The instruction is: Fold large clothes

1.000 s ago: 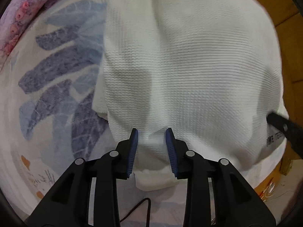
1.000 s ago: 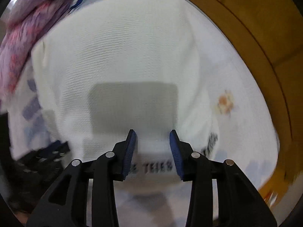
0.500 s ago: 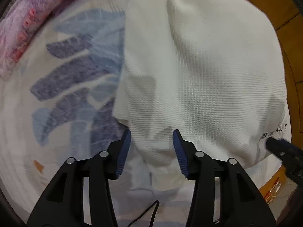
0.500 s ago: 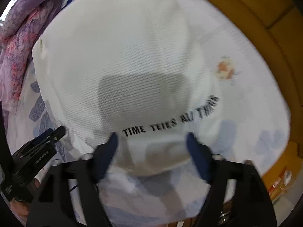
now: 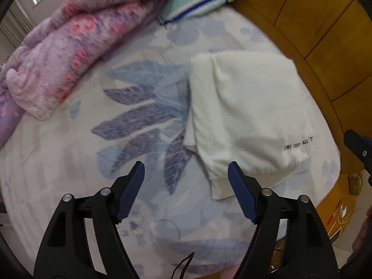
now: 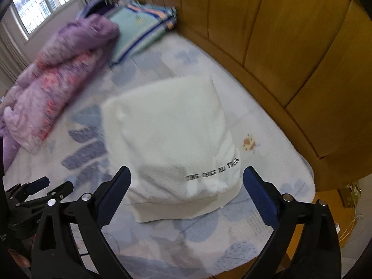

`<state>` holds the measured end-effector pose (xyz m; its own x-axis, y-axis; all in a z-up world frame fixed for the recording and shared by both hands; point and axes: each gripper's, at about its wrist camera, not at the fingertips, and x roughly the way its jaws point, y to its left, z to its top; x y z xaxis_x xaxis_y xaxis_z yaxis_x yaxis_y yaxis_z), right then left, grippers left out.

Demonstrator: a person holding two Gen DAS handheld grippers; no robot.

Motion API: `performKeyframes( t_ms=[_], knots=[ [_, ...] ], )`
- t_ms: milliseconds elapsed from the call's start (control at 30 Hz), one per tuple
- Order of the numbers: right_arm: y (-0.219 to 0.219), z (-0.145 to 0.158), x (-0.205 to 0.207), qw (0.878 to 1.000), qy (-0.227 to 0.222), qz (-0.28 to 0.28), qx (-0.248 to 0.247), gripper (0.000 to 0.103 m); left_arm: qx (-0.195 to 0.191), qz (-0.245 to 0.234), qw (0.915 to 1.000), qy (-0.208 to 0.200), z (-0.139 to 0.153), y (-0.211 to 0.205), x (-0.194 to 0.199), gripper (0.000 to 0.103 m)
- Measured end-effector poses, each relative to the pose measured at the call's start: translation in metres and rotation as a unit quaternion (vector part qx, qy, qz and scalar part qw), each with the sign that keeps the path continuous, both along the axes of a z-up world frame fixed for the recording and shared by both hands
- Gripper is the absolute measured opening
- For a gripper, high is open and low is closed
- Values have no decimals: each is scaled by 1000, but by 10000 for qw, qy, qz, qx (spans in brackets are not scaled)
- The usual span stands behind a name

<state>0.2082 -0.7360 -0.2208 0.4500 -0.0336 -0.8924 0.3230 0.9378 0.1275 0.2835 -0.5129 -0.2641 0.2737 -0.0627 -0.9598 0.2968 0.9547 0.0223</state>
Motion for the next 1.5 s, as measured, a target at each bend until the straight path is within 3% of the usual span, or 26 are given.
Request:
performKeyframes(
  t_ms=[133,233,400,467,667,933,1133,1267,1367,1500],
  knots=[
    [34,42,-25,9985,-537,-75,46,95,-87,-79,9989,-465,52,30,-25,78],
    [61,71,-47,9966,-817,-120,-13,95,-377,-131,9956,-843,90,64,-48,84],
    [125,117,-99,9900,-1305,-413,-346,95,-590,-464,9886,-1304,139,117,-92,89],
    [151,126,-116,9886,-1308,-555,-491,95,-752,-666,9844,-1445,156,141,-114,90],
    [214,155,-166,9833,-1555,-860,-406,95,-944,-1065,9757,-1663,192,194,-167,92],
    [277,205,-226,9733,-2081,-714,-654,95,-1422,-976,9620,-2116,245,254,-234,92],
    [315,213,-268,9705,-2178,-455,-930,95,-1074,-662,9509,-2826,278,286,-291,96],
    [334,223,-298,9689,-2306,-509,-743,95,-1169,-515,9522,-2776,291,306,-320,96],
    [350,229,-321,9653,-2416,-630,-764,95,-1465,-645,9471,-2782,300,327,-347,97],
    [373,232,-345,9634,-2460,-801,-704,95,-1372,-853,9431,-2906,299,343,-371,98]
  ],
)
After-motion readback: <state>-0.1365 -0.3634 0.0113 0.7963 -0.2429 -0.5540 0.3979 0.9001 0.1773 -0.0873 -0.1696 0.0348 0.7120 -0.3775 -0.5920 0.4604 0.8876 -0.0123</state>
